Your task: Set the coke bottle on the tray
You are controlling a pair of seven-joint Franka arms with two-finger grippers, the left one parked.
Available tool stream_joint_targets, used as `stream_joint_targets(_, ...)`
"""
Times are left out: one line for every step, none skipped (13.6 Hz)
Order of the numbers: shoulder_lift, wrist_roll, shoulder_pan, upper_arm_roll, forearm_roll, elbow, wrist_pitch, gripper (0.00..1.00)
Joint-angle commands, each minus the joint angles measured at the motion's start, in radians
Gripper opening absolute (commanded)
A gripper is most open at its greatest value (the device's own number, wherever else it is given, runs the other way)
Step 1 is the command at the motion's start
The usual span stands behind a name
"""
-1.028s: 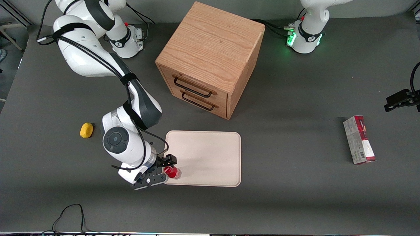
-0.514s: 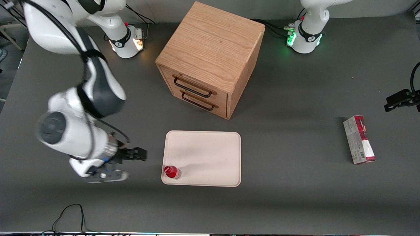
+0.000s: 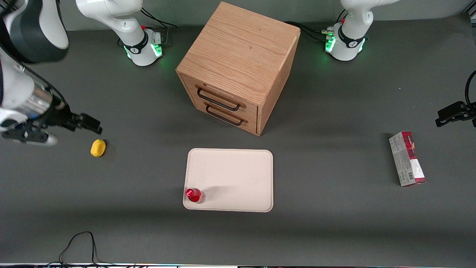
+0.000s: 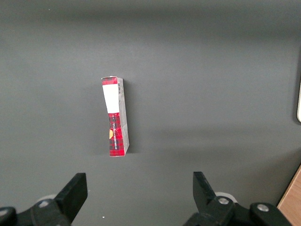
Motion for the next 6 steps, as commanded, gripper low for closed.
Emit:
stream_joint_targets(-0.078, -0.094, 0.011, -0.06, 0.011, -0.059, -0.031, 1.0)
stream_joint_targets(-0.078, -0.119, 0.009, -0.071, 0.011, -0.048, -0.034, 1.0)
stream_joint_targets(-0.074, -0.113, 0.009, -0.071, 0.011, -0.037, -0.037, 1.0)
stream_joint_targets(-0.069, -0.107, 0.009, -0.071, 0.009, -0.031, -0.038, 1.0)
stream_joint_targets(-0.065, -0.105, 0.008, -0.071, 0.011, -0.019, -0.039, 1.0)
stream_joint_targets(-0.063, -0.104, 0.009, -0.071, 0.009, -0.011, -0.041, 1.0)
